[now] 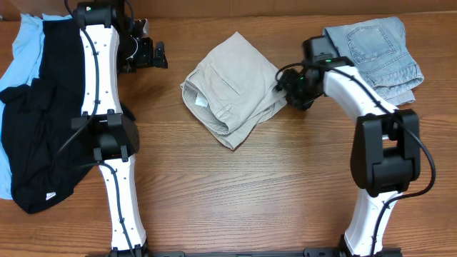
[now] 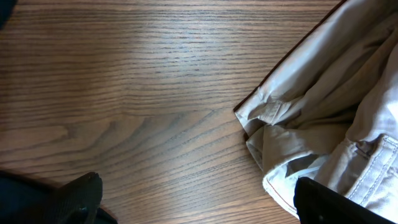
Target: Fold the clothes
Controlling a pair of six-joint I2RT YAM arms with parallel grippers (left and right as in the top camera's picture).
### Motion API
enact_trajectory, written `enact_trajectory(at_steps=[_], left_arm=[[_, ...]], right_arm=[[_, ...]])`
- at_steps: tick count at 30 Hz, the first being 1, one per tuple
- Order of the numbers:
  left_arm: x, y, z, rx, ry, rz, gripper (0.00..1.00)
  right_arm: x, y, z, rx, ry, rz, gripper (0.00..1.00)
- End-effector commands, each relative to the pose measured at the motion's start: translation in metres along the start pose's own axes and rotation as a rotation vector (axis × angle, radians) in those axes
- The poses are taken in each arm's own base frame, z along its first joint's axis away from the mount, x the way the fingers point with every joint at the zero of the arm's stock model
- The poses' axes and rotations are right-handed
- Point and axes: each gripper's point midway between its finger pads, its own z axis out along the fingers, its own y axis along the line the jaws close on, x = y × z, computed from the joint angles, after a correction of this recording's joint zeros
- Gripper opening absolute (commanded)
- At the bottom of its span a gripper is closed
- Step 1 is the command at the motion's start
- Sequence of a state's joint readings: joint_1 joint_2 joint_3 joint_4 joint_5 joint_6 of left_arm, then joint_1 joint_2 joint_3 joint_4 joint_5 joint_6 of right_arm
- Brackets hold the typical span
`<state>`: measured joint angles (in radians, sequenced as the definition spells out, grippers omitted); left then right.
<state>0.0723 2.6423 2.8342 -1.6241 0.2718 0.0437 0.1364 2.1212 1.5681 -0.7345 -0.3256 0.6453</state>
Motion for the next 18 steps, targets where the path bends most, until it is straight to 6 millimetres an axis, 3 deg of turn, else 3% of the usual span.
enact_trajectory(at_steps=[1,5,8,14,18], left_arm=[[-0.007,-0.005,-0.025,-0.012,-0.062,0.011,1.00],[-0.007,-0.005,-0.025,-0.013,-0.062,0.011,1.00],[-0.007,-0.005,-0.025,-0.015,-0.062,0.011,1.00],[-0.012,0.003,-0.027,-0.026,-0.085,0.004,1.00],[-0.016,0.013,-0.030,-0.029,-0.108,-0.041,1.00]], right_arm=[[-0.018,0.008,-0.001,-0.036,-0.069,-0.143,0.65],[-0.039,0.027,-0.005,-0.100,-0.162,-0.241,0.65],[-0.042,0.034,-0.011,-0.110,-0.176,-0.295,0.65],[-0.016,0.070,-0.053,-0.059,-0.147,-0.567,0.69],[0.017,0.101,-0.066,0.005,-0.154,-0.732,0.73]])
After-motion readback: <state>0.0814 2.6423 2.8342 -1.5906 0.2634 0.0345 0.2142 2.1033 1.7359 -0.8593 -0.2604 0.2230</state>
